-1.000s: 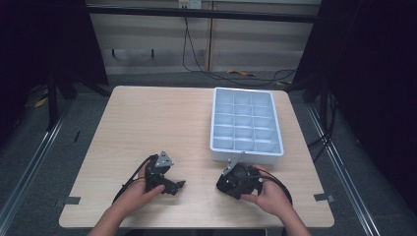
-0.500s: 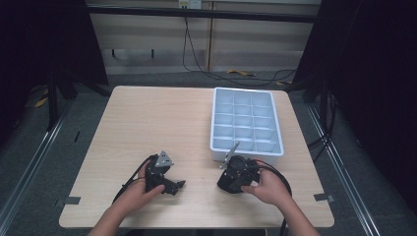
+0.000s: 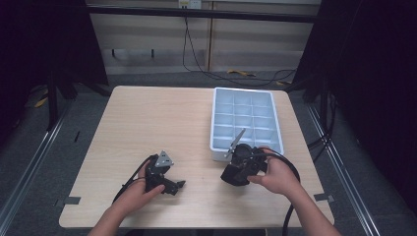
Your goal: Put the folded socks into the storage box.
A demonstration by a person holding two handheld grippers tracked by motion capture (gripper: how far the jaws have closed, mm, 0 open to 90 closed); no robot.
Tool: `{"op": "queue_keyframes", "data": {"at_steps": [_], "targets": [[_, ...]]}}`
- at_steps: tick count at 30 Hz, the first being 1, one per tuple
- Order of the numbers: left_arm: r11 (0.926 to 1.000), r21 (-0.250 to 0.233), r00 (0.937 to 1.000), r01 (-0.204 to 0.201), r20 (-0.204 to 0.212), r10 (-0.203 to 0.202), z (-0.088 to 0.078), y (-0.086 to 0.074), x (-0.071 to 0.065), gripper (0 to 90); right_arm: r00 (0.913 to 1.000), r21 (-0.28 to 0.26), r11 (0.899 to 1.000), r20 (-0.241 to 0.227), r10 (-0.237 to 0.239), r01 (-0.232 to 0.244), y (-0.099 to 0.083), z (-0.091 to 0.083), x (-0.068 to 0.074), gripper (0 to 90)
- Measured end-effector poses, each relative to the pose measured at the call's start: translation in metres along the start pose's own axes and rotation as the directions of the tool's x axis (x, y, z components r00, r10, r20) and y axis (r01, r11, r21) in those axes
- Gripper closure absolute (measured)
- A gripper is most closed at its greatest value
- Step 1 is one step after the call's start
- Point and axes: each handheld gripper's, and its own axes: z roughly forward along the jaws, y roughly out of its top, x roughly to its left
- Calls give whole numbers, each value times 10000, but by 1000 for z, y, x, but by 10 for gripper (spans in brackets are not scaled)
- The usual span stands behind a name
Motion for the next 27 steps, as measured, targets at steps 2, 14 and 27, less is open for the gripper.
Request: {"op": "queue_keyframes", "data": {"at_steps": [2, 14, 27], "targets": [[10000, 9, 10000, -42, -26, 42, 0, 0, 0, 0, 10000, -171, 9998, 41, -70, 71, 4, -13, -1, 752], [10000, 18, 10000, -52, -16, 52, 0, 0, 0, 0, 9995, -602, 9982, 311, -53, 72, 22, -48, -17, 751], [10000, 66, 10000, -56, 22, 56, -1, 0, 1, 0, 9973, -496, 9988, 728, 1, 35, 37, -61, -40, 750]]}}
